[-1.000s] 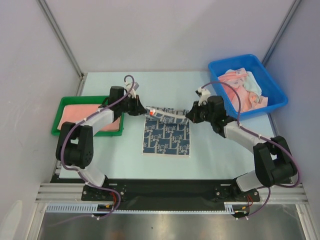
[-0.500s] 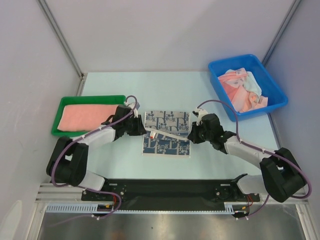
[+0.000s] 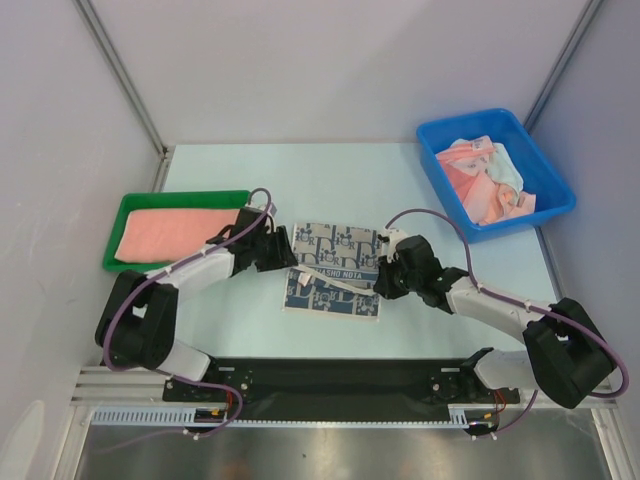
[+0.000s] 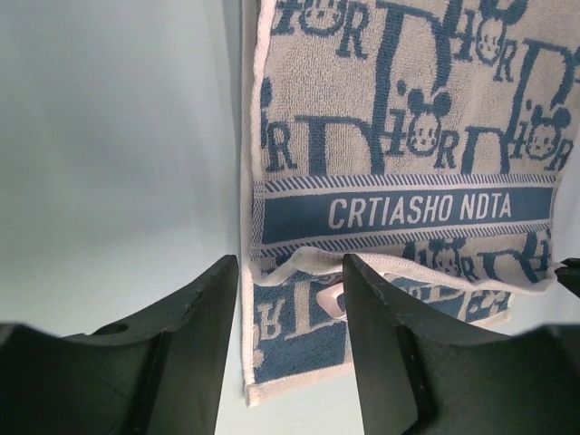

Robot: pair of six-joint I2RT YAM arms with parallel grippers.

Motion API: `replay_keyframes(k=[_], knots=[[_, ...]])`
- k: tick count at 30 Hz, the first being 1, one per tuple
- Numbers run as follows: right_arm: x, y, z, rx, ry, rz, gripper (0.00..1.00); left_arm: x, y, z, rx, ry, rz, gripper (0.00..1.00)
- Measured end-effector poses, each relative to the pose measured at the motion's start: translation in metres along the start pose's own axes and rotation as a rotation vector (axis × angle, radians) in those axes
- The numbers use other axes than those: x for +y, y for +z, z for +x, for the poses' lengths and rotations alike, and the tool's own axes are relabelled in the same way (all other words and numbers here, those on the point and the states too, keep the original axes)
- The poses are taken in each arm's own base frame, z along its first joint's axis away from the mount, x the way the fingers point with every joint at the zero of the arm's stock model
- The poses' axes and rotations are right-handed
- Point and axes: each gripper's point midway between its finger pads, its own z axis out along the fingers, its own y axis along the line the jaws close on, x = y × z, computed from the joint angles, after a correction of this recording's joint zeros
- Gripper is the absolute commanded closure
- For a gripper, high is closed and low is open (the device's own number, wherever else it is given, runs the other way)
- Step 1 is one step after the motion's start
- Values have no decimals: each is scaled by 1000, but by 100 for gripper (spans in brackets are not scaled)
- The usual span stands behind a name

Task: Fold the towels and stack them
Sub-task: Fold the towel

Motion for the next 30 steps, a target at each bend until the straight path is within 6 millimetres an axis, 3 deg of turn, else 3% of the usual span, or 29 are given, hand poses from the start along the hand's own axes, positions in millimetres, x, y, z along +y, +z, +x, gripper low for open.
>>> replay_keyframes(k=[8,11,15,18,21,26,30], knots=[[-2,0,2,9,1,11,87,1,-5,11,42,-68,-79,36],[-2,-1,3,11,0,10,87,0,-17,4,0,-103,-96,34],[-1,-1,4,12,-3,8,87,-17,-36,-10,-78,-151,-28,34],[1,-2,4,9,-5,4,87,-22,-35,-12,-84,-174,0,33],[2,-2,4,8,-7,3,87,-16,-24,4,-37,-195,-11,34],[2,-4,8,11,-11,-1,86,4,-12,47,63,-225,-56,33],[2,-4,13,20,-12,-2,86,5,-10,58,82,-241,-59,33]])
